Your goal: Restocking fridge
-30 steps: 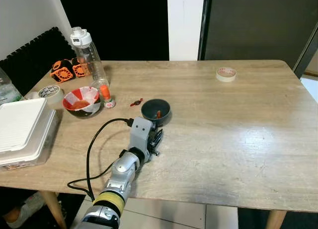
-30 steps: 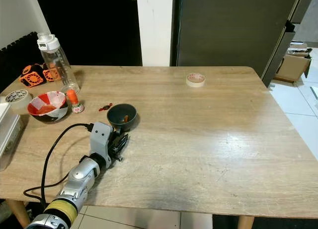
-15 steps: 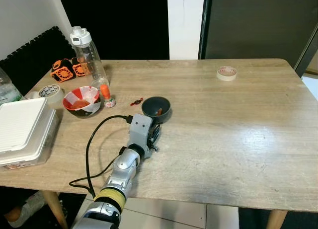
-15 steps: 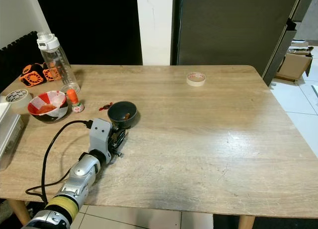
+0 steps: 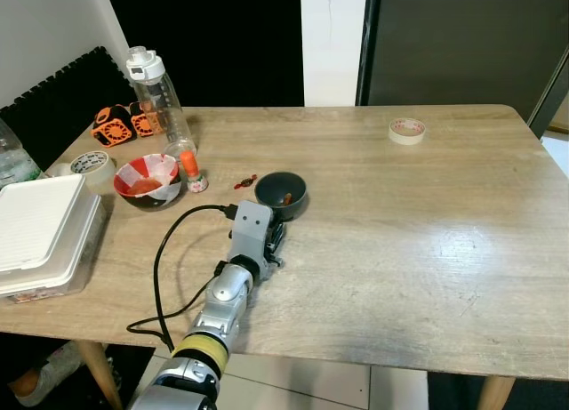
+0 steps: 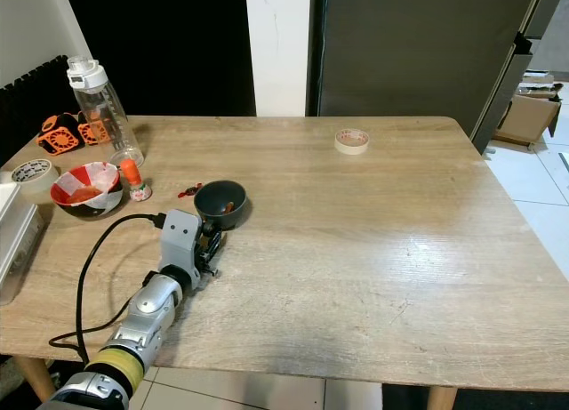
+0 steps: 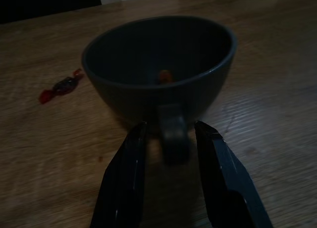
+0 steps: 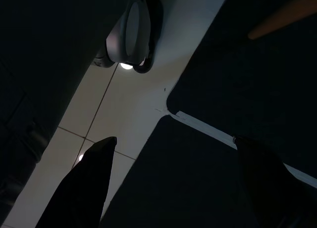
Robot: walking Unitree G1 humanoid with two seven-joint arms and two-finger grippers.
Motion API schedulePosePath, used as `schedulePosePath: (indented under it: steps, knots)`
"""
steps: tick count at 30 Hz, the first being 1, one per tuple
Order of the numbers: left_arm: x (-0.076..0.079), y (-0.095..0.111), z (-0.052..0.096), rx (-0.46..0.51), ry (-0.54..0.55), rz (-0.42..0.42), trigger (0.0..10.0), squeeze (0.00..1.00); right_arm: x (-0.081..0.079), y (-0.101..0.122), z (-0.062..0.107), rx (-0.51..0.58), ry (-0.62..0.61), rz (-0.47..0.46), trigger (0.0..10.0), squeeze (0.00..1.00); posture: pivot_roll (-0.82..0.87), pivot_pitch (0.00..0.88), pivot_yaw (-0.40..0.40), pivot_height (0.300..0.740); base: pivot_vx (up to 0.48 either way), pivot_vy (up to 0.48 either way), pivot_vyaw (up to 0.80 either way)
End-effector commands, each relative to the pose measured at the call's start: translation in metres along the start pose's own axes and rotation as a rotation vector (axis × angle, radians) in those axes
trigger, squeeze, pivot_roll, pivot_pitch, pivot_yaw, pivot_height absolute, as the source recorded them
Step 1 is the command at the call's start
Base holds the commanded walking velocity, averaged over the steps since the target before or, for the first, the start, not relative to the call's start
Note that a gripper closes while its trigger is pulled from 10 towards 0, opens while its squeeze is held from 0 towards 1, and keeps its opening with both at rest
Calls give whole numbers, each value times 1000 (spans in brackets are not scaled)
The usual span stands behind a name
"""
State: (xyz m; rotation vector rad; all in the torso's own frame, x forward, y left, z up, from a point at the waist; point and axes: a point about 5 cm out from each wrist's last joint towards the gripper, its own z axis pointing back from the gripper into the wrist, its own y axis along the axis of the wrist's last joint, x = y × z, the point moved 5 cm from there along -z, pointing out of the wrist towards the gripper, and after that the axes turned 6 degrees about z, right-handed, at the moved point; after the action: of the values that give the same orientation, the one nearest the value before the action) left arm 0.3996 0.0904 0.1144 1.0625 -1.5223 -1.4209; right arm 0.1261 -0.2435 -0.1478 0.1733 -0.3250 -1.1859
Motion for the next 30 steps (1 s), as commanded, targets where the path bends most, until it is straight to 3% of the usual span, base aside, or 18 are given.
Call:
schedulePosePath:
  steps: [1, 11, 12, 13, 14, 15, 16, 25, 30]
  knots:
    - [2, -2, -1, -2, 8, 23, 10000, 0, -5, -5, 0, -10, 7, -21, 10000, 0, -128, 139, 69, 740, 0, 0, 0]
    - [5, 0, -3, 9, 7, 24, 10000, 0, -5, -5, 0, -9, 7, -23, 10000, 0, -131, 138, 72, 740, 0, 0, 0]
    - [5, 0, -3, 10, 8, 24, 9255, 0, -5, -5, 0, -9, 7, -23, 10000, 0, -131, 138, 72, 740, 0, 0, 0]
    - [5, 0, -3, 11, 7, 24, 4471, 0, -5, -5, 0, -9, 6, -23, 10000, 0, -131, 137, 72, 740, 0, 0, 0]
    - [5, 0, -3, 11, 7, 24, 4471, 0, -5, -5, 0, -9, 6, -23, 10000, 0, -131, 137, 72, 740, 0, 0, 0]
    - [5, 0, -2, 12, 5, 24, 510, 0, -5, -5, 0, -8, 6, -23, 10000, 0, -131, 137, 72, 740, 0, 0, 0]
    - [6, 0, -2, 13, 0, 23, 0, 0, -5, -5, 0, -8, 6, -23, 10000, 0, -131, 137, 72, 740, 0, 0, 0]
    - [8, 0, -3, 14, -10, 19, 0, 0, -5, -4, 0, -5, 3, -23, 10000, 0, -133, 134, 71, 740, 0, 0, 0]
    - [-1, 2, -2, 19, 11, 15, 0, 0, -5, -3, 0, -3, 2, -22, 10000, 0, -132, 127, 71, 740, 0, 0, 0]
